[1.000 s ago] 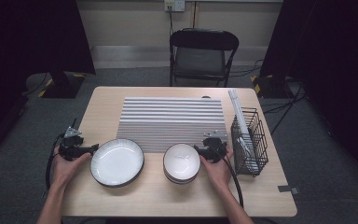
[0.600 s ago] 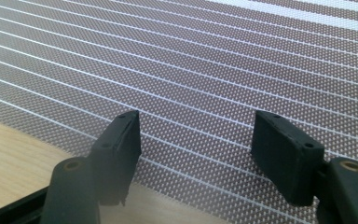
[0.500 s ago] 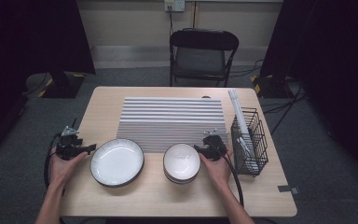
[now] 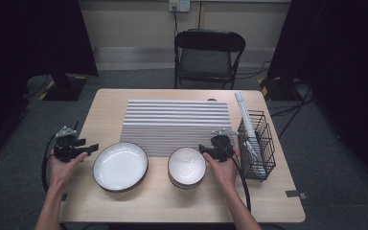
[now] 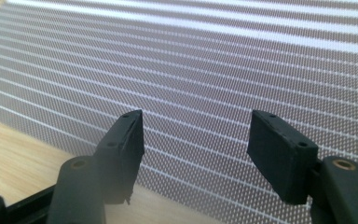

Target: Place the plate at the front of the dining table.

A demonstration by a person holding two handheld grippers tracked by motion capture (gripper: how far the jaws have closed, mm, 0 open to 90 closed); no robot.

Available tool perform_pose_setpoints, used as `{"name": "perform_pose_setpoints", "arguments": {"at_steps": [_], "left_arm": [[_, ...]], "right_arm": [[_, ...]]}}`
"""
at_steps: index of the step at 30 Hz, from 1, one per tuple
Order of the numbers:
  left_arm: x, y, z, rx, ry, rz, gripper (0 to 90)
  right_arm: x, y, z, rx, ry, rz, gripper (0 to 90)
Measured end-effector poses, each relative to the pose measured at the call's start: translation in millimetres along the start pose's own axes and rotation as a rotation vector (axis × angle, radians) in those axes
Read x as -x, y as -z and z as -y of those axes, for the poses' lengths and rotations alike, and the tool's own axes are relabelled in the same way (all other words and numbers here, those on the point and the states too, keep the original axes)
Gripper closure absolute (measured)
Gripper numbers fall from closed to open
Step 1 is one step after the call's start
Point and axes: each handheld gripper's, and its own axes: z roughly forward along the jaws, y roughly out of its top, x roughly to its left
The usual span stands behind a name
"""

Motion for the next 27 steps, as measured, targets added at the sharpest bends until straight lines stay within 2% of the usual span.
{"name": "perform_pose_setpoints", "arguments": {"at_steps": [6, 15, 18, 22, 27], "left_arm": [[2.7, 6.1, -4.0, 0.010, -0.005, 0.036, 31.8], [6.0, 7.3, -6.5, 0.007, -0.007, 0.062, 34.3], [5.4, 8.0, -7.1, 0.013, 0.009, 0.101, 35.1], [6.6, 8.1, -7.7, 0.005, -0.004, 0.101, 36.3], [8.8, 8.1, -8.8, 0.010, -0.011, 0.112, 36.3]], "right_arm": [[-4.8, 5.3, -8.6, 0.027, 0.014, -0.018, 39.5], [-7.1, 12.1, -24.0, 0.054, 0.020, -0.041, 42.5], [-8.4, 14.3, -30.1, 0.063, 0.024, -0.052, 43.1], [-9.5, 16.8, -36.6, 0.078, 0.027, -0.071, 48.2], [-15.5, 19.4, -46.4, 0.096, 0.038, -0.099, 50.6]]}}
